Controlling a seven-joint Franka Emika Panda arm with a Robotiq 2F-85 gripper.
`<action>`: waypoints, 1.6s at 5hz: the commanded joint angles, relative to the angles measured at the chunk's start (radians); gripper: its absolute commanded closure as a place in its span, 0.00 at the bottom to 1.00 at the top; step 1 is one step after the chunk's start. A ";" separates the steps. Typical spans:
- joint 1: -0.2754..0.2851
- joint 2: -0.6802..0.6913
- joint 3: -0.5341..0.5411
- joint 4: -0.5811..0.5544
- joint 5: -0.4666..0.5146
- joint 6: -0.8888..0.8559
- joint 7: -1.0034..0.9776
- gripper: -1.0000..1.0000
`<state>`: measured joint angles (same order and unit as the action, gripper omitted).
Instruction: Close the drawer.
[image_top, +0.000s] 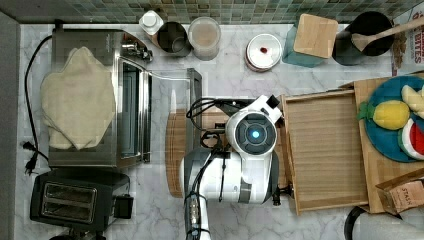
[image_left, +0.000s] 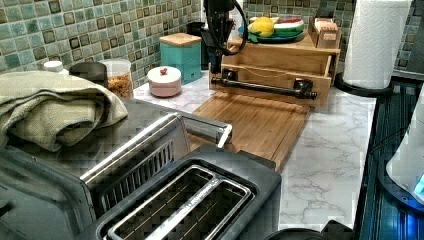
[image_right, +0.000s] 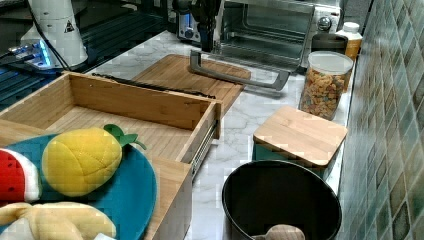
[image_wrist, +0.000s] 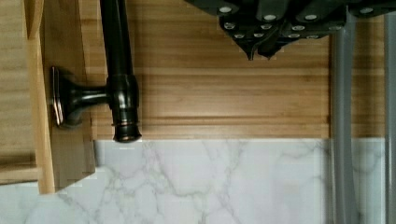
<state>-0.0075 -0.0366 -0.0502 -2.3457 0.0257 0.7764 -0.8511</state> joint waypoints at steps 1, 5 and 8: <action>-0.033 0.053 -0.044 -0.053 0.014 0.020 -0.139 1.00; -0.089 0.110 -0.130 -0.061 0.034 0.102 -0.312 1.00; -0.209 0.167 -0.148 -0.020 0.065 0.141 -0.456 1.00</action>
<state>-0.1448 0.1098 -0.1389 -2.4238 0.0496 0.8462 -1.2754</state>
